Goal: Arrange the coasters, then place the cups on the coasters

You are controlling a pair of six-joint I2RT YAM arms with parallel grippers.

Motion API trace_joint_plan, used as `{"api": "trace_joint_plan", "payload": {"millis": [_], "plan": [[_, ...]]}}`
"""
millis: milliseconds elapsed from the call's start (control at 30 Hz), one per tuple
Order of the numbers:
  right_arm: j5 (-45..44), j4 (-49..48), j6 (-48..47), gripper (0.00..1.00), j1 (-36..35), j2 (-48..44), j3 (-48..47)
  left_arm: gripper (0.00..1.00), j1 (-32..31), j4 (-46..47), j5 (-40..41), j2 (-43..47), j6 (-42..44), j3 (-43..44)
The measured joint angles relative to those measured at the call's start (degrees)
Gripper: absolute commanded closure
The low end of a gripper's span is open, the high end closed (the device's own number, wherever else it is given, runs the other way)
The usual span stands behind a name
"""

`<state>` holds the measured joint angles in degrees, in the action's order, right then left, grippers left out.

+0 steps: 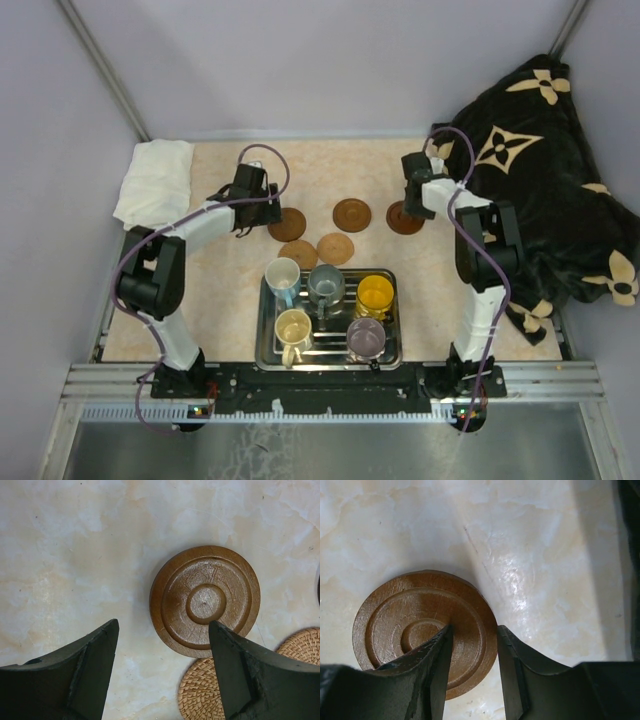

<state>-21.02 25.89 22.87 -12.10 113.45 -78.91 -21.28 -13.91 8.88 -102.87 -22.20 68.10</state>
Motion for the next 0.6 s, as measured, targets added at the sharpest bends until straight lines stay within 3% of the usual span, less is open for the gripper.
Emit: {"api": "trace_joint_plan", "payload": {"millis": [233, 433, 600], "plan": [[-0.02, 0.22, -0.63, 0.56, 1.95, 0.74, -1.11, 0.21, 0.0, 0.0, 0.09, -0.68, -0.02, 0.55], [-0.17, 0.2, -0.9, 0.39, 2.16, 0.74, -0.87, 0.21, 0.0, 0.0, 0.09, -1.31, -0.02, 0.9], [0.09, 0.11, -1.84, 0.37, 2.21, -0.2, 0.2, 0.21, 0.0, -0.02, 0.09, -2.27, 0.04, 1.77]]}}
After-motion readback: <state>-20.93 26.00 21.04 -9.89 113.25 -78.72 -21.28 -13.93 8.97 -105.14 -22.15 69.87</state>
